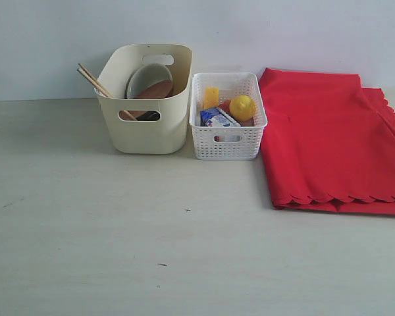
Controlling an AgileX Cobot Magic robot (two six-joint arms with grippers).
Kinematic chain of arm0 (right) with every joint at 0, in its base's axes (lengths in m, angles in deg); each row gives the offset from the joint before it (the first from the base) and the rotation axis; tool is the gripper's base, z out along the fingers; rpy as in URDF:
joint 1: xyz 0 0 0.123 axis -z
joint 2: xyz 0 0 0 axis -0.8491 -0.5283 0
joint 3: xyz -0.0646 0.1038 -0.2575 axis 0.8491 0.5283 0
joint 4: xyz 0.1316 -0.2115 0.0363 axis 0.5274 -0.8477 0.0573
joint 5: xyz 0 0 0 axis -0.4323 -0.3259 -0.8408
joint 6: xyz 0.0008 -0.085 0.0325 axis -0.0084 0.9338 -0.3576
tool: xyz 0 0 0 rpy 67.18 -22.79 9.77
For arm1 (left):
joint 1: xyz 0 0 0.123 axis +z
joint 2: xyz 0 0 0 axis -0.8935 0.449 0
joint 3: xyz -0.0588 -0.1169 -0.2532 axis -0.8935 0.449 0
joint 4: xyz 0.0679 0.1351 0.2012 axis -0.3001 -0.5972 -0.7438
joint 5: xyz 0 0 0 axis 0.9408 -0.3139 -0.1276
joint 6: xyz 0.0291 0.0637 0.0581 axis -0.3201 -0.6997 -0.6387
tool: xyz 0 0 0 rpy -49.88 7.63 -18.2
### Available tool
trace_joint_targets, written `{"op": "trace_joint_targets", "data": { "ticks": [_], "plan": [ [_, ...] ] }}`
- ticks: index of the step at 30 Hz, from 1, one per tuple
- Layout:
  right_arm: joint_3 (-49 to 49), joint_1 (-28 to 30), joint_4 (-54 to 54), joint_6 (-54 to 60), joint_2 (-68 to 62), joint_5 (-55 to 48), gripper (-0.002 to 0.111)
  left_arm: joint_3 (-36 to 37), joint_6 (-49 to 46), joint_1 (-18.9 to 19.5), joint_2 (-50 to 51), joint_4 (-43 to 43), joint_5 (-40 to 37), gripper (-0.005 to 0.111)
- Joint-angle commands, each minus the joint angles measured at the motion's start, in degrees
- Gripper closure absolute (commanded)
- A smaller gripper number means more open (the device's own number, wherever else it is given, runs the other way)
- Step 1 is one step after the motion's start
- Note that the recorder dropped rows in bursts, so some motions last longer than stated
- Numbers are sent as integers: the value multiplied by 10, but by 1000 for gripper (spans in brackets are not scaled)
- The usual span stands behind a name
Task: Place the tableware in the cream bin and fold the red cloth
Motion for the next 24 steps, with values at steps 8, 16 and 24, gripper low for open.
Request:
{"op": "trace_joint_targets", "data": {
  "ticks": [8,16,24],
  "plan": [
    [3,2,3,6,2,0,108,1,65,1,-3,9,6,107],
    [3,2,3,6,2,0,108,1,180,1,-3,6,6,107],
    [3,2,2,6,2,0,108,1,201,18,-3,0,5,107]
  ]
}}
